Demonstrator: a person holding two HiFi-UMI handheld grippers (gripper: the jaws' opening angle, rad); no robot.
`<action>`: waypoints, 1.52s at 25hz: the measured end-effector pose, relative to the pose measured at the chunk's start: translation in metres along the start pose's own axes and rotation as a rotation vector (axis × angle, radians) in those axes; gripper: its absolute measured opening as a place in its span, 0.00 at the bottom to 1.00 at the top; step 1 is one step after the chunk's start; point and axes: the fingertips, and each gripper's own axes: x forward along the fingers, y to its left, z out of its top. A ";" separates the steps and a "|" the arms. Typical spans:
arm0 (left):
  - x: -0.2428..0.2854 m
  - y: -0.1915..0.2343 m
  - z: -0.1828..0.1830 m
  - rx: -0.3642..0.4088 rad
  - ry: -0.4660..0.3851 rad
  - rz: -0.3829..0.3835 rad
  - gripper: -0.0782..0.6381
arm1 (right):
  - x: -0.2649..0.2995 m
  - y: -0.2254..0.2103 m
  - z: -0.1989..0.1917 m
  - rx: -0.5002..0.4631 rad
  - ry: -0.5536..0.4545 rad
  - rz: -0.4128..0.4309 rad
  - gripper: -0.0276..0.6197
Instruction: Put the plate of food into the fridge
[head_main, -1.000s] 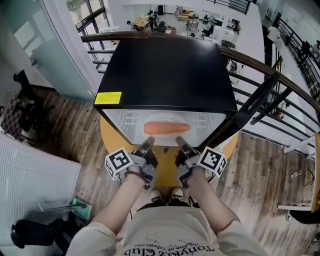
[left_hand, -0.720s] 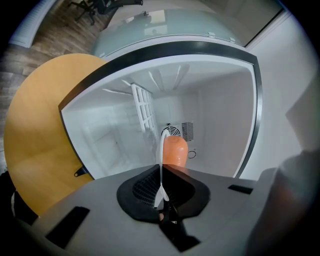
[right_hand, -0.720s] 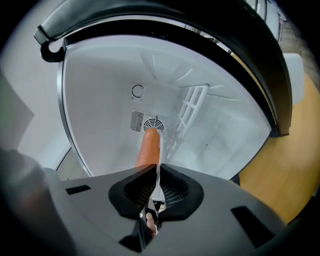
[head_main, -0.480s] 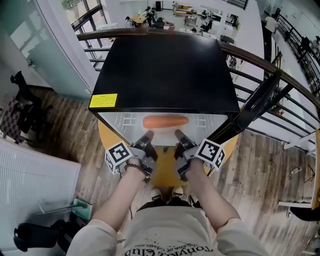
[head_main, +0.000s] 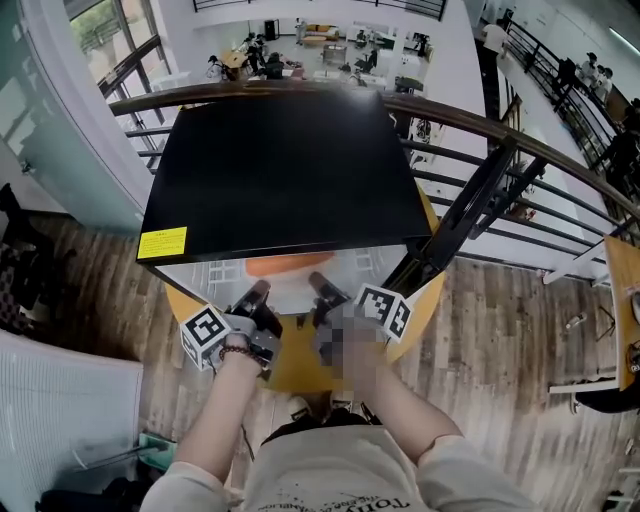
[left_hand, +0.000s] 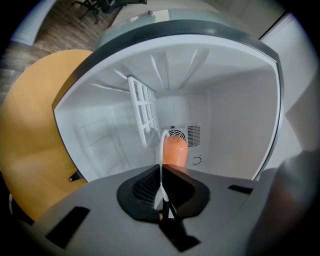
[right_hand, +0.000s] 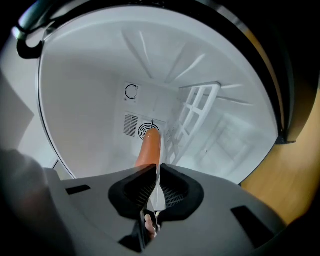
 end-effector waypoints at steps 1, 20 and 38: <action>0.001 0.000 0.001 0.000 -0.003 0.001 0.15 | 0.002 0.000 0.001 0.000 -0.001 -0.001 0.11; 0.021 0.003 0.019 0.025 -0.006 0.006 0.15 | 0.023 -0.001 0.011 -0.087 -0.015 -0.060 0.13; 0.022 -0.010 0.030 0.146 0.013 0.038 0.22 | 0.027 0.007 0.020 -0.259 0.010 -0.173 0.16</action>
